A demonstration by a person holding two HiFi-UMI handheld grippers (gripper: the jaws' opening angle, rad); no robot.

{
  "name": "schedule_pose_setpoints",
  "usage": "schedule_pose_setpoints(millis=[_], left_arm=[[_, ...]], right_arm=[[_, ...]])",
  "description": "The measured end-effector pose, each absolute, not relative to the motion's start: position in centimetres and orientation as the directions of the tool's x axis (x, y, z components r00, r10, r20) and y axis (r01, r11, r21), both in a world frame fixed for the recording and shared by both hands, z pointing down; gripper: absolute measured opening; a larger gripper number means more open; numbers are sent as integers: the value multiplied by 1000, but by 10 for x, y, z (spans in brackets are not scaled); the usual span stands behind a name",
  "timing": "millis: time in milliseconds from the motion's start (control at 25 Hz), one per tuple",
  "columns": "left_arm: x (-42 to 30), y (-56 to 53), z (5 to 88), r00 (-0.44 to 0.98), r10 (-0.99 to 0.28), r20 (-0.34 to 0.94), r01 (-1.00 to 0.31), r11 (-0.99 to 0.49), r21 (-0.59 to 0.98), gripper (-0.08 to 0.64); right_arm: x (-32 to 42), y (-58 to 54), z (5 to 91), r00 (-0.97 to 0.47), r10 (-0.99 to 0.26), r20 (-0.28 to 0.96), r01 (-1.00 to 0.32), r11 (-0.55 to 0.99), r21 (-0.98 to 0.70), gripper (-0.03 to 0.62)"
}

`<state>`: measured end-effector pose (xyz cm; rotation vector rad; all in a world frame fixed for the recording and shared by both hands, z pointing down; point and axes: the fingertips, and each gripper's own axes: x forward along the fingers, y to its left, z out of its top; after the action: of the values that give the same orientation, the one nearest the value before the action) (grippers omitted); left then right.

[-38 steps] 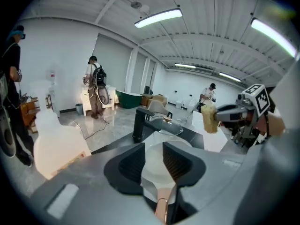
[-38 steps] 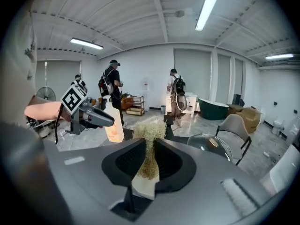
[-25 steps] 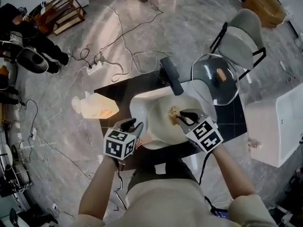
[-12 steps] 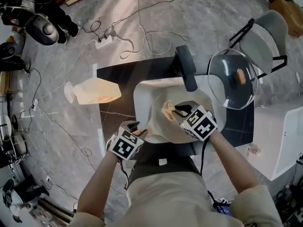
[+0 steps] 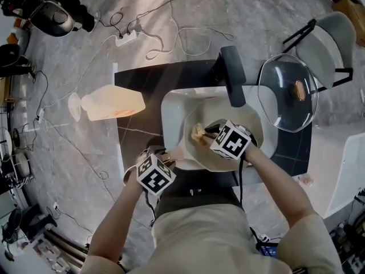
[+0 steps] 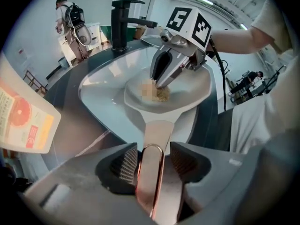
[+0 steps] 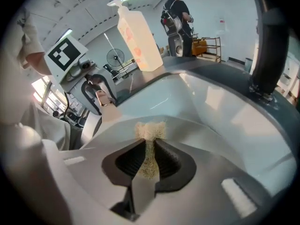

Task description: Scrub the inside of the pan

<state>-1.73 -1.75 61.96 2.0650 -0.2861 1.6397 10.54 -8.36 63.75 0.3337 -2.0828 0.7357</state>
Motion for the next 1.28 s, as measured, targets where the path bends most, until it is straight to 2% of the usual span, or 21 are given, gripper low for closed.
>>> schedule_pose_setpoints(millis=[200,280,520,800,960,1280], left_arm=[[-18,-18,621,241,126,962,-453,-862,226,218],[-18,-18,621,239,121,963,-448,-866,220,217],[-20,-18,620,245,126,961,-435,-872,225,196],[-20,-18,621,237,135,962,-408,-885,225,190],[-20,-18,621,233,135,963,-397,-891,221,189],[-20,-19,620,248,136,959,-399,-888,229,187]], right_arm=[[87,-44,646,-607,274,746,-351,750,-561,69],[79,-39,648,-625,300,720,-324,740,-589,66],[68,-60,659,-645,202,737,-306,816,-491,66],[77,-105,689,-593,27,805,-438,828,-350,63],[86,-118,699,-551,13,834,-467,823,-321,66],[140,-138,727,-322,-49,946,-481,869,-118,63]])
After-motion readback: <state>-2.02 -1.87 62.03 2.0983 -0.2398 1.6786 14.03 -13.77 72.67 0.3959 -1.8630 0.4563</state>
